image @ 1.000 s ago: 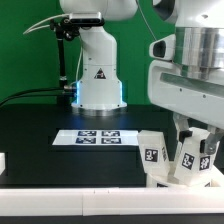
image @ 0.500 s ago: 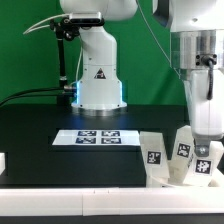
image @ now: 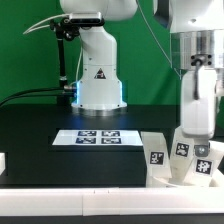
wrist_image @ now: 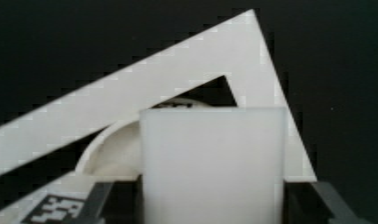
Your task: Assemble stool
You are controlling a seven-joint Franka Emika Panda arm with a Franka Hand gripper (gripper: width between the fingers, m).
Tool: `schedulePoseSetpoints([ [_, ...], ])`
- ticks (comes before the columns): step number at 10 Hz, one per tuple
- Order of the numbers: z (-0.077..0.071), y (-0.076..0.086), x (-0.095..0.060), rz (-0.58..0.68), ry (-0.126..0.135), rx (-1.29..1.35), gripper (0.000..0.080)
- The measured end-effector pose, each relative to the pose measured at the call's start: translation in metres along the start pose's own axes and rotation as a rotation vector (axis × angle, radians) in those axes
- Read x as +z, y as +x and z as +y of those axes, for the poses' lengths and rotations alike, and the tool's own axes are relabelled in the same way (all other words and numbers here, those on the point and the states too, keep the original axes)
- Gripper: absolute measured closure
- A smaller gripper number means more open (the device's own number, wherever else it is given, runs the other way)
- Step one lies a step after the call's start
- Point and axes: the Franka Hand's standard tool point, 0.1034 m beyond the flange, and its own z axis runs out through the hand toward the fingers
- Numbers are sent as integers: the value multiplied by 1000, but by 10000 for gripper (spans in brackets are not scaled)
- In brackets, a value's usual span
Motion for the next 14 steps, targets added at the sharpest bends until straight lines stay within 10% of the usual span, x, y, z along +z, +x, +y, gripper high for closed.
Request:
schedulePoseSetpoints([
  [3, 4, -6, 0, -58, 107, 65, 463],
  [5, 7, -8, 0, -50, 121, 40, 463],
  [9, 7, -7, 0, -42, 121, -58, 171],
  [14, -6, -16, -29, -47, 144, -651, 150],
])
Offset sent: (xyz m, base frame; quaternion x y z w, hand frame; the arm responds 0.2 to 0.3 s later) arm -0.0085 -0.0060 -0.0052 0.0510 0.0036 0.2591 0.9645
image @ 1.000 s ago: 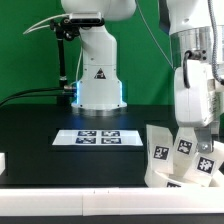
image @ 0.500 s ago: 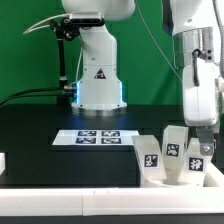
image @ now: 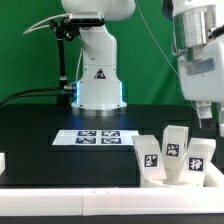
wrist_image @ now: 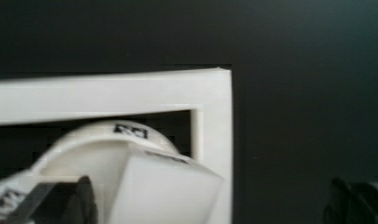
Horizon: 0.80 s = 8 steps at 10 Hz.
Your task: Assemble stool
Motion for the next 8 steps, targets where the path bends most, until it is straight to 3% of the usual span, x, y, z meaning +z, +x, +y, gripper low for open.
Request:
schedulePoseSetpoints([
  [4, 2, 3, 3, 13, -5, -267, 150],
  [5, 3, 8, 2, 17, -43, -514, 150],
  [7, 5, 12, 3, -36, -76, -935, 150],
  [8, 5, 11, 4, -41, -74, -1008, 150],
])
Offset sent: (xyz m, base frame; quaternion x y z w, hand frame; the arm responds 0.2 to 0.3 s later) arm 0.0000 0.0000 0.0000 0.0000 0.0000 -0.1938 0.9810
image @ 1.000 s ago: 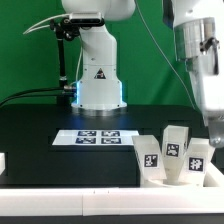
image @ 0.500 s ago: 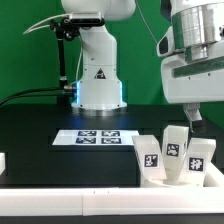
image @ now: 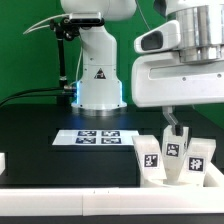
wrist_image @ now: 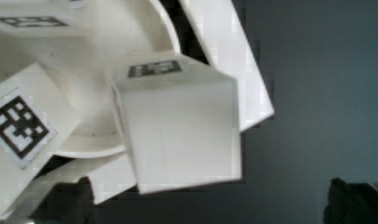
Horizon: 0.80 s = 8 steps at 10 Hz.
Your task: Assemble stool
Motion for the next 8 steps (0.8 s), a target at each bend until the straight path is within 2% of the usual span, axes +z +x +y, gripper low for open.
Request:
schedulePoseSetpoints([
  [1, 1, 3, -3, 30, 2, -61, 150],
  [4, 8, 6, -3, 35, -27, -213, 150],
  [6, 15, -1, 2, -23, -89, -571, 150],
  [7, 14, -16, 21, -71, -96, -654, 150],
  [8, 11, -18, 24, -124, -117, -782, 150],
])
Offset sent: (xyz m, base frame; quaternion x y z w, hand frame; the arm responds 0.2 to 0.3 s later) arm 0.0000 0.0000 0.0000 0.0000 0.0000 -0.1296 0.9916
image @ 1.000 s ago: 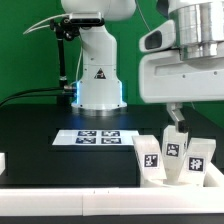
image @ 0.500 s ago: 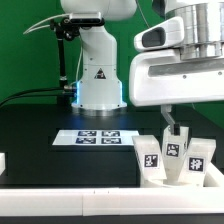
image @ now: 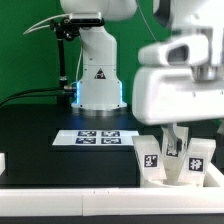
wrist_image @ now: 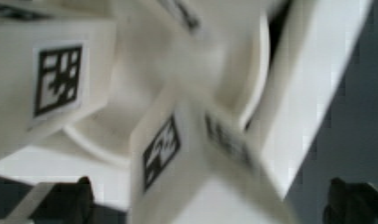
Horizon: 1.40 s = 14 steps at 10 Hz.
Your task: Assemble stool
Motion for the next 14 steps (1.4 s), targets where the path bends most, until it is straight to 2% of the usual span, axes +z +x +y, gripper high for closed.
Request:
schedulePoseSetpoints([
  [1, 2, 3, -3, 37, -15, -37, 150],
  [2, 5, -1, -2, 29, -22, -73, 150],
  [6, 17, -5, 0, -18, -84, -448, 150],
  [7, 10, -2, 7, -73, -101, -579, 150],
  [8, -3, 8, 14, -99, -112, -670, 150],
  [10, 1, 8, 15, -96, -115, -670, 150],
  [12, 1, 7, 16, -96, -115, -653, 412],
  [13, 2, 7, 16, -94, -117, -625, 412],
  [14, 3, 7, 15, -94, -117, -617, 463],
])
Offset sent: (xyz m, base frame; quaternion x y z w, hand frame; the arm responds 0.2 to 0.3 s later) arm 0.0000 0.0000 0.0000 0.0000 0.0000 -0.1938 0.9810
